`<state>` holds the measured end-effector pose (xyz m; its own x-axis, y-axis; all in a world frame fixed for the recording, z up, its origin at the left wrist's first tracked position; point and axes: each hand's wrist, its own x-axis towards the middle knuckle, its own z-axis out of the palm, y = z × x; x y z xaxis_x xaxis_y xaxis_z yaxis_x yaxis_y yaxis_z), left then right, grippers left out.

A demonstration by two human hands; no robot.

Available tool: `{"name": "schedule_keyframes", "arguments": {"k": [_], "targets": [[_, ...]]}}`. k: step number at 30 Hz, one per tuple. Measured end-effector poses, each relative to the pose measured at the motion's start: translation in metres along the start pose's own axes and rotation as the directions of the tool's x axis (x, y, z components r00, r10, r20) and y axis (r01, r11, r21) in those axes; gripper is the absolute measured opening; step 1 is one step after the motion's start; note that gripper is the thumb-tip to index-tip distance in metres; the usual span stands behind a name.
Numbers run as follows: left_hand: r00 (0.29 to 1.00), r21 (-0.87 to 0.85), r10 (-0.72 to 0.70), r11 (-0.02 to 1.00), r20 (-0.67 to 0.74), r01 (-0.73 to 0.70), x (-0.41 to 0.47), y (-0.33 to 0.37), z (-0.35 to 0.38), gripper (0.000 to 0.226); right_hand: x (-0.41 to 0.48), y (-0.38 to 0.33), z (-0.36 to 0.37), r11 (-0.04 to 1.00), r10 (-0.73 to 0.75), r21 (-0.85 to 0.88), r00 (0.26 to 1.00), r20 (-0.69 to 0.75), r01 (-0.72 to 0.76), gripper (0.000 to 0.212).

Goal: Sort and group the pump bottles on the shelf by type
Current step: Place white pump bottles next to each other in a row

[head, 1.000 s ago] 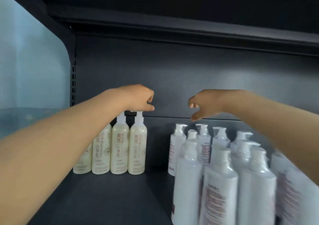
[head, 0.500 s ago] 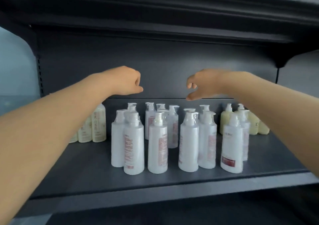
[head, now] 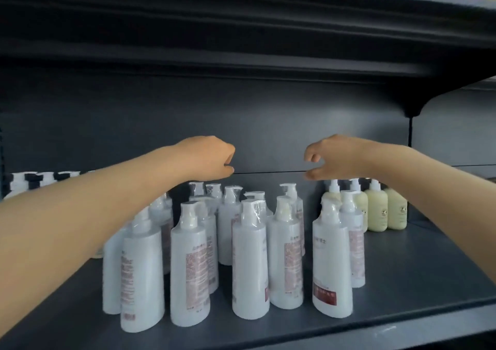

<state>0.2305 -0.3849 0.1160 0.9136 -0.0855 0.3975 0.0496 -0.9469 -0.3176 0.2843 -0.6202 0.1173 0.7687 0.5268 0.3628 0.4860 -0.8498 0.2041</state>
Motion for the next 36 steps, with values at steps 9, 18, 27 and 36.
{"name": "schedule_keyframes", "arguments": {"k": [9, 18, 27, 36], "targets": [[0.991, 0.020, 0.037, 0.999, 0.131, -0.040, 0.070, -0.019, 0.033, 0.028, 0.088, 0.040, 0.055, 0.989, -0.148, 0.014, 0.980, 0.131, 0.147, 0.046], [0.965, -0.133, 0.071, 0.990, 0.253, -0.038, 0.095, -0.007, 0.086, 0.029, 0.139, 0.052, 0.109, 0.953, -0.277, 0.181, 0.941, 0.194, 0.243, 0.041], [0.961, -0.248, 0.043, 0.968, 0.274, 0.028, 0.103, -0.016, 0.107, 0.025, 0.163, 0.060, 0.135, 0.847, -0.421, 0.400, 0.901, 0.102, 0.350, 0.026], [0.963, -0.441, -0.060, 0.880, 0.262, 0.175, 0.106, -0.014, 0.118, 0.015, 0.174, 0.071, 0.154, 0.595, -0.479, 0.751, 0.877, 0.043, 0.287, 0.009]]}}
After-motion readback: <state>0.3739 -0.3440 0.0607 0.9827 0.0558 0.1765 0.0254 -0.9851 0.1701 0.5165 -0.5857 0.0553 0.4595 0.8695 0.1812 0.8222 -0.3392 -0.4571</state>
